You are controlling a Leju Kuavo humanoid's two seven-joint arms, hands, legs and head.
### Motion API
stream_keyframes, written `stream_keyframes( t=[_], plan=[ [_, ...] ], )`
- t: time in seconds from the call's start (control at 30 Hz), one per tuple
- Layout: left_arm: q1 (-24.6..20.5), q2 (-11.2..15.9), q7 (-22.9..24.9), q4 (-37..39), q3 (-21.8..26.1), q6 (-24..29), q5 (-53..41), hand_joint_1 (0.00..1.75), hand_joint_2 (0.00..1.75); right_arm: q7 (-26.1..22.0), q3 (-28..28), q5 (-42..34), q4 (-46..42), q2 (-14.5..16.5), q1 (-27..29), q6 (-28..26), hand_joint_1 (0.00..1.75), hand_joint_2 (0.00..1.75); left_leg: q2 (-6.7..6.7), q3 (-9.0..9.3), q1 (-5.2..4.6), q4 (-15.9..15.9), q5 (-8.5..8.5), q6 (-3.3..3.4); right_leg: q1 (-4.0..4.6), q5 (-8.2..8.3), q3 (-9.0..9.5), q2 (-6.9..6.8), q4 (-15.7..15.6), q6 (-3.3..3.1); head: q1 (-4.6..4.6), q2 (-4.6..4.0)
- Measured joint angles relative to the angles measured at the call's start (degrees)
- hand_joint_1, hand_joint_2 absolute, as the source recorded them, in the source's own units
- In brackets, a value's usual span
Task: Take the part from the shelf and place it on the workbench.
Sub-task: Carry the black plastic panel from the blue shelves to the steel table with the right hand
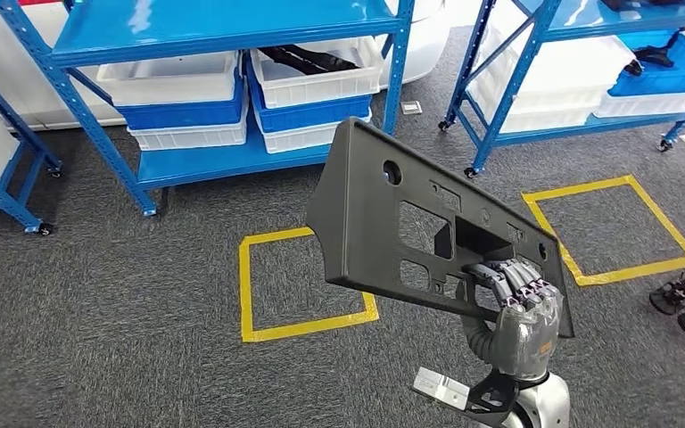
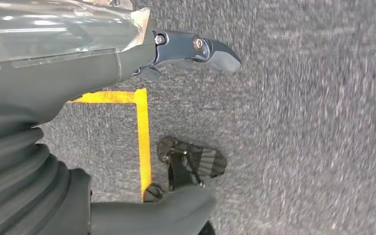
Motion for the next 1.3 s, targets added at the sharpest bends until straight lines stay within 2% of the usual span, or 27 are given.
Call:
stream_keyframes(
  t=[0.03, 0.07, 0.1, 0.13, 0.17, 0.23, 0.3, 0.33, 0.4, 0.47, 0.5, 0.53, 0.57, 0.6, 0.63, 0.67, 0.7, 0.77, 0.83, 0.9, 0.97, 1.03, 1.07, 1.1, 1.17, 1.23, 1.3],
  plan=[
    [0.0, -0.05, 0.12, 0.0, 0.0, -0.54, -0.07, 0.0, 1.75, 0.34, 0.0, 0.45, -0.02, -0.06, 0.08, 0.0, 1.75, 1.75, 0.78, -0.07, -0.01, 0.03, 0.02, -0.02, -0.15, -0.31, -0.59, -0.21, 1.56, 0.41, 0.04, -0.01],
    [-0.02, -0.09, 0.32, 0.0, -0.01, -1.07, -0.15, 0.0, 1.75, 0.66, 0.0, 0.84, -0.05, -0.12, 0.14, 0.0, 1.75, 1.75, 1.5, -0.09, -0.01, 0.07, 0.04, -0.07, -0.3, 0.34, 0.08, -0.46, 0.65, 0.97, 0.09, -0.01],
    [-0.06, -0.15, 0.58, 0.0, -0.02, -1.53, -0.25, 0.0, 1.75, 0.93, 0.0, 1.11, -0.15, -0.18, 0.17, 0.0, 1.75, 1.75, 2.18, -0.08, 0.02, 0.16, 0.03, -0.16, -0.49, 1.72, 1.95, -1.01, -2.63, 1.59, 0.12, -0.01],
    [-0.11, -0.19, 0.81, -0.01, -0.03, -1.94, -0.35, 0.0, 1.75, 1.16, 0.0, 1.3, -0.31, -0.23, 0.16, 0.0, 1.75, 1.75, 2.78, -0.06, -0.02, 0.36, -0.05, -0.33, -0.67, 3.29, 4.43, -2.29, -7.13, 2.1, 0.15, -0.01],
    [-0.16, -0.21, 0.96, -0.01, -0.05, -2.15, -0.4, 0.0, 1.75, 1.34, 0.0, 1.44, -0.48, -0.24, 0.13, 0.0, 1.75, 1.75, 3.32, -0.07, -0.14, 0.64, -0.21, -0.63, -0.6, 4.55, 6.51, -3.59, -11.07, 2.26, 0.14, -0.01],
    [-0.26, -0.16, 1.05, -0.02, -0.07, -2.3, -0.45, 0.0, 1.75, 1.5, -0.02, 1.63, -0.79, -0.25, 0.15, 0.0, 1.75, 1.75, 4.23, -0.09, -0.46, 1.13, -0.47, -1.3, -0.39, 5.69, 8.3, -4.94, -15.06, 1.63, 0.11, -0.01],
    [-0.33, -0.16, 1.08, -0.02, -0.1, -2.35, -0.45, 0.0, 1.75, 1.55, -0.04, 1.76, -0.97, -0.28, 0.26, 0.0, 1.75, 1.75, 5.11, -0.02, -0.43, 1.22, -0.51, -1.84, -0.31, 5.96, 7.81, -3.73, -15.07, 0.62, 0.08, -0.01],
    [-0.38, -0.18, 1.08, -0.02, -0.13, -2.38, -0.45, 0.0, 1.75, 1.56, -0.04, 1.8, -1.07, -0.3, 0.33, 0.0, 1.75, 1.75, 4.7, -0.11, -0.23, 1.48, -0.84, -2.19, -0.47, 6.15, 7.72, -3.13, -15.08, 0.26, 0.04, -0.01],
    [-0.38, -0.23, 1.08, -0.02, -0.16, -2.44, -0.48, 0.0, 1.75, 1.57, -0.03, 1.87, -1.28, -0.27, 0.36, 0.0, 1.75, 1.75, 1.85, -1.4, 0.15, 4.69, -3.48, -2.8, -0.83, 6.68, 7.67, -1.93, -15.13, -0.66, -0.07, -0.01],
    [-0.22, -0.19, 1.09, -0.02, -0.17, -2.46, -0.5, 0.0, 1.75, 1.59, -0.01, 1.88, -1.39, -0.23, 0.37, 0.0, 1.75, 1.75, -1.17, -4.68, 0.27, 12.39, -7.95, -3.0, -0.72, 7.09, 7.38, -0.77, -15.1, -1.31, -0.18, -0.01],
    [-0.11, -0.16, 1.11, -0.02, -0.17, -2.46, -0.5, 0.0, 1.75, 1.63, -0.01, 1.91, -1.4, -0.22, 0.39, 0.0, 1.75, 1.75, -1.66, -6.43, 0.28, 16.33, -9.57, -2.99, -0.58, 7.2, 7.22, -0.1, -15.1, -1.44, -0.2, -0.01],
    [-0.03, -0.14, 1.19, -0.02, -0.17, -2.46, -0.5, 0.0, 1.75, 1.74, -0.01, 2.0, -1.41, -0.22, 0.41, 0.0, 1.75, 1.75, -1.84, -7.55, 0.28, 18.82, -10.15, -2.96, -0.48, 7.27, 7.11, 0.61, -15.07, -1.53, -0.2, -0.01],
    [-0.01, -0.13, 1.37, -0.02, -0.17, -2.46, -0.5, 0.0, 1.75, 1.99, 0.01, 2.13, -1.41, -0.22, 0.41, 0.0, 1.75, 1.75, -1.89, -7.64, 0.3, 19.05, -9.46, -2.88, -0.42, 7.32, 7.06, 1.36, -15.02, -1.55, -0.21, -0.01],
    [-0.03, -0.12, 1.63, -0.02, -0.17, -2.46, -0.5, 0.0, 1.75, 2.35, 0.04, 2.31, -1.41, -0.22, 0.37, 0.0, 1.75, 1.75, -2.04, -6.54, 0.34, 16.8, -7.66, -2.74, -0.4, 7.33, 7.05, 2.14, -14.93, -1.52, -0.21, -0.01],
    [-0.06, -0.09, 1.89, -0.02, -0.17, -2.45, -0.5, 0.0, 1.75, 2.81, 0.11, 2.59, -1.4, -0.21, 0.29, 0.0, 1.75, 1.75, -2.75, -4.53, 0.42, 12.71, -5.3, -2.54, -0.4, 7.34, 7.05, 2.9, -14.8, -1.49, -0.23, -0.01],
    [-0.1, -0.03, 2.13, -0.02, -0.17, -2.43, -0.5, 0.0, 1.75, 3.31, 0.21, 2.9, -1.4, -0.21, 0.15, 0.0, 1.75, 1.75, -4.1, -2.46, 0.55, 8.44, -3.54, -2.35, -0.29, 7.38, 6.96, 3.6, -14.63, -1.39, -0.22, -0.01],
    [-0.12, 0.0, 2.26, -0.02, -0.18, -2.41, -0.51, 0.0, 1.75, 3.85, 0.38, 3.24, -1.39, -0.2, -0.08, 0.0, 1.75, 1.75, -5.25, -0.91, 0.65, 5.06, -2.39, -2.23, -0.2, 7.45, 6.76, 4.25, -14.44, -1.24, -0.19, -0.01],
    [-0.15, 0.04, 2.35, -0.02, -0.18, -2.38, -0.52, 0.0, 1.75, 4.94, 0.88, 3.97, -1.39, -0.19, -0.58, 0.0, 1.75, 1.75, -6.26, 0.02, 0.54, 2.65, -2.1, -2.06, -0.1, 7.83, 6.02, 5.44, -14.29, -0.6, -0.17, -0.01],
    [-0.3, -0.06, 2.33, -0.02, -0.17, -2.66, -0.37, 0.0, 1.75, 6.04, 1.43, 4.68, -1.38, -0.21, -0.84, 0.0, 1.75, 1.75, -4.82, -0.07, 0.31, 2.32, -1.63, -1.51, -0.26, 8.21, 5.17, 6.21, -14.25, 0.2, -0.19, -0.01],
    [-0.44, -0.18, 2.32, -0.02, -0.15, -3.79, 0.22, 0.0, 1.75, 7.23, 2.11, 5.24, -1.37, -0.32, -1.18, 0.0, 1.75, 1.75, -3.22, -0.08, 0.35, 1.65, -1.0, -0.6, -0.13, 6.99, 3.62, 4.1, -11.95, 0.39, 0.08, 0.0],
    [-0.37, -0.22, 2.36, -0.02, -0.08, -4.74, 0.72, 0.0, 1.75, 8.3, 3.07, 5.57, -1.28, -0.53, -1.76, 0.0, 1.75, 1.75, -1.49, -0.31, 0.23, 1.36, -0.72, -0.09, -0.02, 3.7, 0.49, 0.92, -5.37, 0.04, 0.51, 0.0],
    [-0.27, -0.26, 2.4, -0.02, 0.02, -4.67, 0.96, 0.0, 1.75, 8.88, 4.04, 5.83, -0.99, -0.76, -2.06, 0.0, 1.75, 1.75, 0.36, -0.59, 0.0, 1.4, -0.66, -0.05, -0.13, 1.12, -2.15, -0.14, 1.12, 0.17, 0.73, -0.01],
    [-0.26, -0.3, 2.41, -0.02, 0.07, -4.47, 1.16, 0.0, 1.75, 9.06, 4.5, 5.93, -0.77, -0.86, -2.11, 0.0, 1.75, 1.75, 1.24, -0.67, -0.06, 1.42, -0.64, -0.07, -0.17, 0.99, -2.04, -0.33, 1.77, 0.5, 0.74, -0.01],
    [-0.28, -0.36, 2.39, -0.02, 0.12, -4.22, 1.44, 0.0, 1.75, 9.21, 4.99, 5.98, -0.53, -0.97, -2.21, 0.0, 1.75, 1.75, 2.04, -0.68, -0.08, 1.43, -0.63, -0.1, -0.22, 1.76, -0.65, -0.62, -0.1, 0.94, 0.75, -0.01],
    [-0.34, -0.51, 2.33, -0.02, 0.23, -3.79, 1.84, 0.0, 1.75, 9.41, 5.85, 6.01, -0.06, -1.14, -2.67, 0.0, 1.75, 1.75, 3.44, -0.56, -0.16, 1.48, -0.64, -0.33, -0.28, 4.26, 4.35, -2.66, -8.53, 1.54, 0.76, -0.01],
    [-0.4, -0.59, 2.3, -0.02, 0.39, -3.36, 2.01, 0.0, 1.75, 9.48, 6.65, 6.13, 0.37, -1.27, -3.26, 0.0, 1.75, 1.75, 4.55, -0.46, -0.41, 1.57, -0.71, -0.88, 0.04, 5.78, 7.48, -4.4, -14.4, 1.19, 0.7, -0.01],
    [-0.46, -0.61, 2.63, -0.02, 0.6, -2.81, 2.13, 0.0, 1.75, 9.49, 7.19, 6.39, 0.7, -1.44, -3.55, 0.0, 1.75, 1.75, 5.51, -0.34, -0.52, 1.54, -0.64, -1.47, 0.39, 6.16, 7.37, -3.82, -15.13, 0.47, 0.63, -0.01]
  ],
)
